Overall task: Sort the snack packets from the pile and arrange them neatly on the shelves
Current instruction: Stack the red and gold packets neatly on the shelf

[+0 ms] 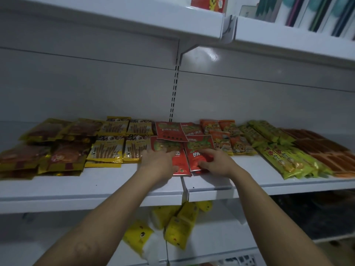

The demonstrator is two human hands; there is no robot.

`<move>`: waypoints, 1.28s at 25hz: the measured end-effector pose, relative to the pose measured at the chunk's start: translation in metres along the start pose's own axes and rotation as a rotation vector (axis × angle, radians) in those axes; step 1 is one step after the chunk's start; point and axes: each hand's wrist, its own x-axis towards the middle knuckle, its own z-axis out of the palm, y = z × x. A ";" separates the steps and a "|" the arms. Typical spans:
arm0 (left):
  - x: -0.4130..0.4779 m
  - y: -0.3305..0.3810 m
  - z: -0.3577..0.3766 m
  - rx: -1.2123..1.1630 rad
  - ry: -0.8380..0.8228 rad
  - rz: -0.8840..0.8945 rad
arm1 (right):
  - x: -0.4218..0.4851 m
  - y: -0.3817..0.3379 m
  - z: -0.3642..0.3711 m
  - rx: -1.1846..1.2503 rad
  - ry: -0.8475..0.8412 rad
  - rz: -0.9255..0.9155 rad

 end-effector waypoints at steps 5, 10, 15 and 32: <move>0.007 0.006 -0.001 -0.290 -0.016 0.047 | 0.001 0.009 0.000 0.045 0.020 -0.063; 0.010 0.024 -0.005 -0.379 -0.005 -0.009 | 0.001 0.022 0.007 0.120 0.121 -0.145; 0.010 0.030 0.002 -0.394 0.046 -0.198 | 0.002 0.037 0.028 0.178 0.241 -0.108; 0.005 0.070 0.002 -0.019 0.380 -0.126 | 0.011 0.056 -0.014 -0.103 0.135 -0.262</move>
